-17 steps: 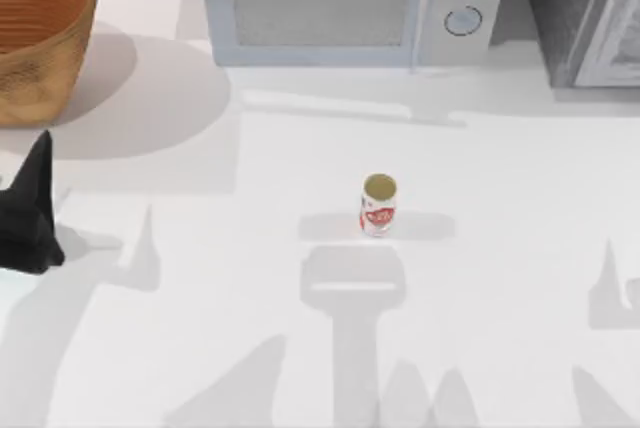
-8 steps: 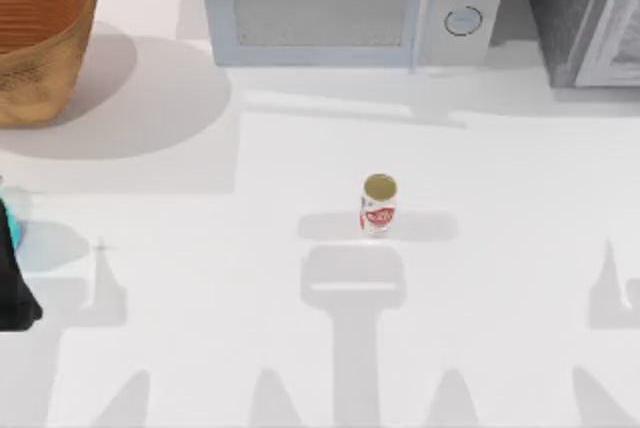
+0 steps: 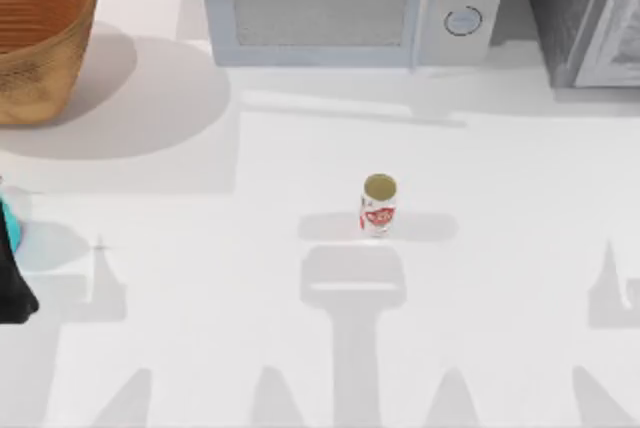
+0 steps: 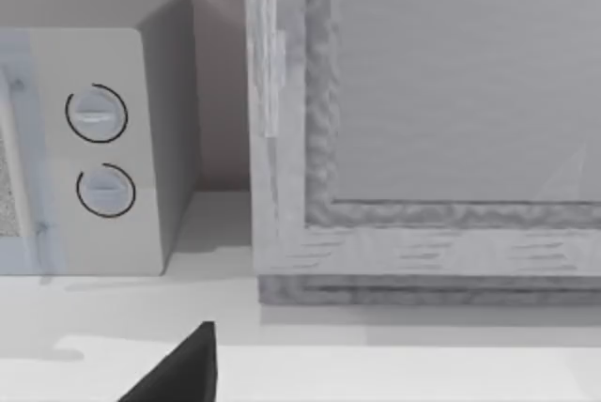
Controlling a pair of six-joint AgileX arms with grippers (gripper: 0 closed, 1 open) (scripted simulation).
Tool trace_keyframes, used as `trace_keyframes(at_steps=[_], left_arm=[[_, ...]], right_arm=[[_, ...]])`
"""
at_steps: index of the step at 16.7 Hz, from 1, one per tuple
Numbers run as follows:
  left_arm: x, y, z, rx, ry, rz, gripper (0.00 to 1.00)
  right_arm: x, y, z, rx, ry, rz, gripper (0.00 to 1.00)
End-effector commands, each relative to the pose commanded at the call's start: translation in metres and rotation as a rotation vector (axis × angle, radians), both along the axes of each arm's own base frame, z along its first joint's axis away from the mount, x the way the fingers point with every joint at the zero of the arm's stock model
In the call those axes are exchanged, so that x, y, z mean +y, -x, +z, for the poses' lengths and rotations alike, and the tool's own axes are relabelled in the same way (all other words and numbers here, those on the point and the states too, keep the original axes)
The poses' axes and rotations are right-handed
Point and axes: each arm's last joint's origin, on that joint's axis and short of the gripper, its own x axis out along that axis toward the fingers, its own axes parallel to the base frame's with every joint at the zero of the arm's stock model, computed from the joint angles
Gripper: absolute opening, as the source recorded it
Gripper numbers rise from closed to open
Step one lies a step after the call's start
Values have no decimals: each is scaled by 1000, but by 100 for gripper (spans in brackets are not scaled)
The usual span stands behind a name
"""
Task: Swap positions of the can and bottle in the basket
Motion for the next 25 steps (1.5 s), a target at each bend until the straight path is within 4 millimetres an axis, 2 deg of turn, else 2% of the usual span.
trace_keyframes(at_steps=[5, 11, 18, 25], left_arm=[[5, -19, 7, 0, -7, -10, 100], [15, -46, -8, 98, -9, -13, 100], [28, -67, -37, 198, -6, -22, 100], [43, -77, -79, 312, 18, -27, 100]], right_arm=[[0, 0, 0, 0, 0, 0, 100], [0, 0, 0, 0, 0, 0, 100], [0, 0, 0, 0, 0, 0, 100], [0, 0, 0, 0, 0, 0, 100]])
